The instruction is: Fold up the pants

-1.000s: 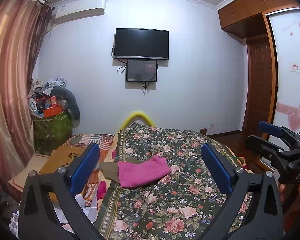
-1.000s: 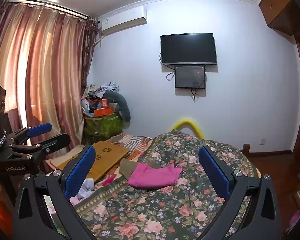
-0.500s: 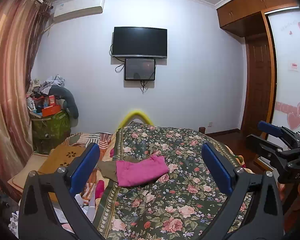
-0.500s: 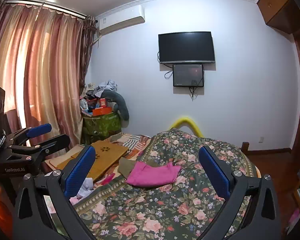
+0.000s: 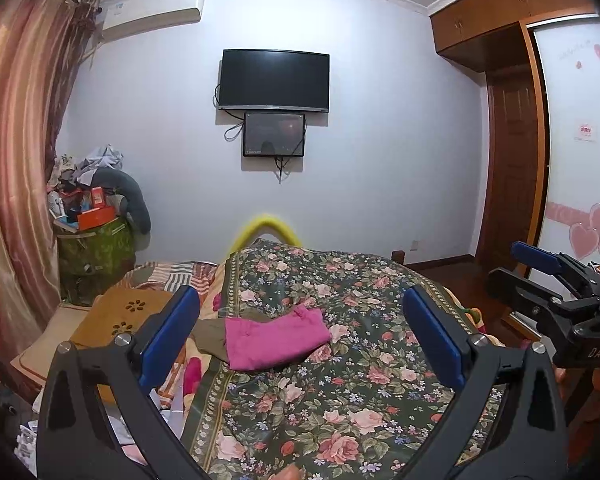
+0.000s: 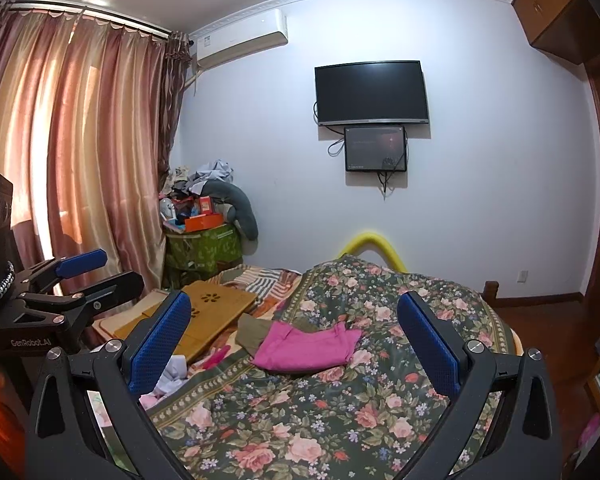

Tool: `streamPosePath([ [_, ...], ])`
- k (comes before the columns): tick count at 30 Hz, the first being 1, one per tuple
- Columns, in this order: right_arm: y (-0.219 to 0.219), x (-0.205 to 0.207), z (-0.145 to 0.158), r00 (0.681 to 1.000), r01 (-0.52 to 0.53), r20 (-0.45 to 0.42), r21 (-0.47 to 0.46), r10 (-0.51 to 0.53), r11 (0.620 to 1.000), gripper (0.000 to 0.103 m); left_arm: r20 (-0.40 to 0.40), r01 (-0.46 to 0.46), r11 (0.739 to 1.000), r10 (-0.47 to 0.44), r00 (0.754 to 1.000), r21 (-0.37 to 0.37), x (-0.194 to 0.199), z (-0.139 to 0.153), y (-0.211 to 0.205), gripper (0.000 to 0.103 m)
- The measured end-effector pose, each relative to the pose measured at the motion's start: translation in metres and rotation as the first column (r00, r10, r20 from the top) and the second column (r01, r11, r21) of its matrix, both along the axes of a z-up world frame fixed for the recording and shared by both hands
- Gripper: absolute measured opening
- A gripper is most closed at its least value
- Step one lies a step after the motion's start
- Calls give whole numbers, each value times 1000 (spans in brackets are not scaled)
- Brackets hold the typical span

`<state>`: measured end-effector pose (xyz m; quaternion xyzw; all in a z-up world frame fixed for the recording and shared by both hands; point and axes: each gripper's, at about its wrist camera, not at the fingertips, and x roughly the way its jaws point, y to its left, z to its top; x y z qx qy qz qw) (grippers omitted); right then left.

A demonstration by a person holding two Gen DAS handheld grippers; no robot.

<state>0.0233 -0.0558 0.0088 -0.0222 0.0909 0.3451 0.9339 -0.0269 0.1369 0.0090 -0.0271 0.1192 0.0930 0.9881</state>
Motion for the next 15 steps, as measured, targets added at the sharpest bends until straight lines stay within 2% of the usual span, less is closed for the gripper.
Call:
streamPosePath([
  [15,2,1,-4,1000,8,-13,-3,-8,1000,103,-3,7,1000,-7,1000,-7,1,-2,1,103],
])
